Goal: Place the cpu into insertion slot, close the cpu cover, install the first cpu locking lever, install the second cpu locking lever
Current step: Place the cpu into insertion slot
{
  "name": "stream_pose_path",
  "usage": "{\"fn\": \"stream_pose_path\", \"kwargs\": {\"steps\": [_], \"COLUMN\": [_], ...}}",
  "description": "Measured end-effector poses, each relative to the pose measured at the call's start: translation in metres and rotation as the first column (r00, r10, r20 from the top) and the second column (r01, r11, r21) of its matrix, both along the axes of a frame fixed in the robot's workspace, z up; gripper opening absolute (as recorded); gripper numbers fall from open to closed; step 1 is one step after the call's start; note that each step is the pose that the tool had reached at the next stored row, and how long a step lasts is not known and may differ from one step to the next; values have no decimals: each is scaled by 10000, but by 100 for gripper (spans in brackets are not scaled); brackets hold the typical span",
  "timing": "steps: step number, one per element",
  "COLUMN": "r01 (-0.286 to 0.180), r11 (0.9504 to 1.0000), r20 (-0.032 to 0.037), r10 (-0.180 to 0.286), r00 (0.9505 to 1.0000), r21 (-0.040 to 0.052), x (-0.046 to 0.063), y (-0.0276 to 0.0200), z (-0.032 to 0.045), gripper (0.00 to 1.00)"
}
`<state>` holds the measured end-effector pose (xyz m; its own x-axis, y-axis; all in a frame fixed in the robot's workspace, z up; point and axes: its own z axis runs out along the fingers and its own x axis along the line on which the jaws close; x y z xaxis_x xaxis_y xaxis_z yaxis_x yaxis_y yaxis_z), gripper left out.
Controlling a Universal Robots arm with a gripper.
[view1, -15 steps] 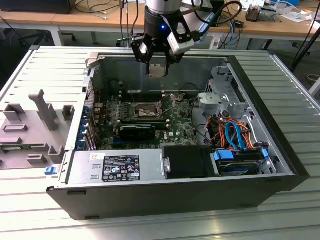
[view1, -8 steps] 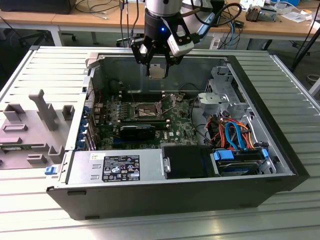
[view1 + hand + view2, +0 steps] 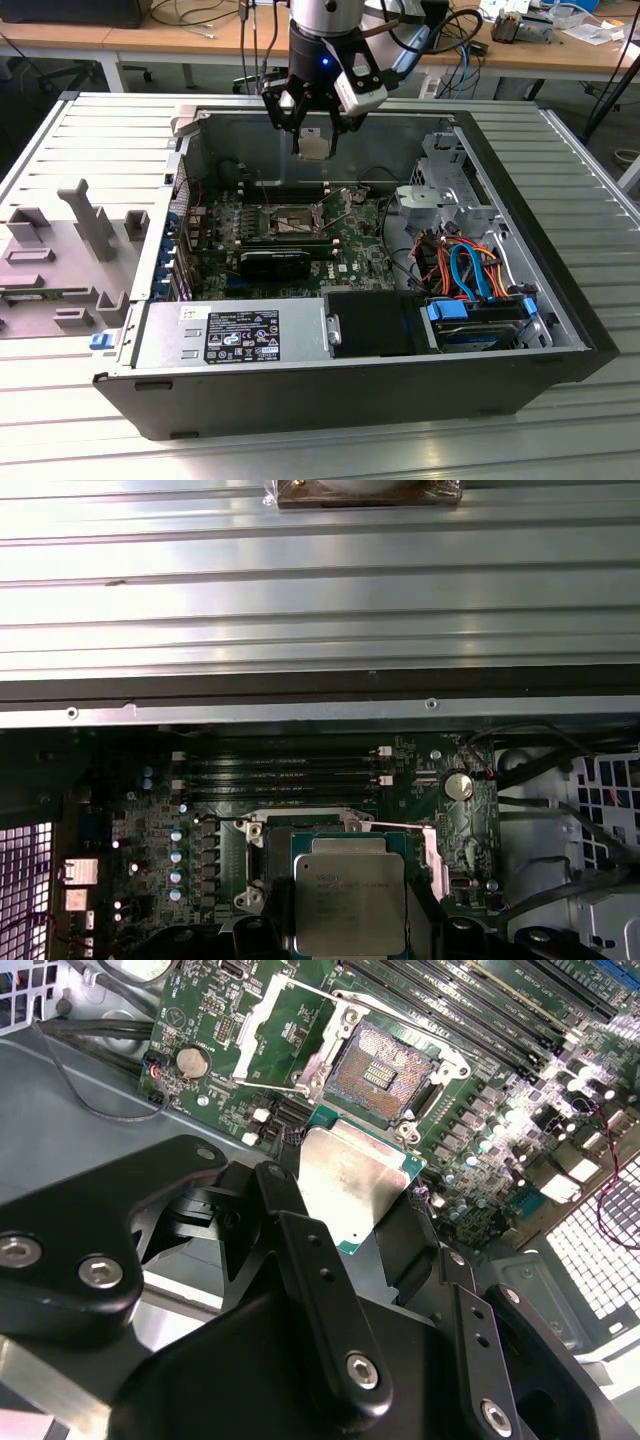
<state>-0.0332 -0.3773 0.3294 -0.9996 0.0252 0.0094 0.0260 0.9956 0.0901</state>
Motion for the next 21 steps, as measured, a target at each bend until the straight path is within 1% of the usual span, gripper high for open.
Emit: {"fn": "stream_pose_path", "kwargs": {"steps": [1,5,7,21], "r01": [-1,0,0,-1], "r11": [10000,10000,10000,10000], "r20": [0,0,0,0], "r10": [1,0,0,1], "r00": [10000,10000,10000,10000], "r21": [1,0,0,0], "x": [0,0,0,0], "y": [-1,-1,-2,-10], "z": [-15,-21,-51,-87], "gripper": [54,54,54,54]}}
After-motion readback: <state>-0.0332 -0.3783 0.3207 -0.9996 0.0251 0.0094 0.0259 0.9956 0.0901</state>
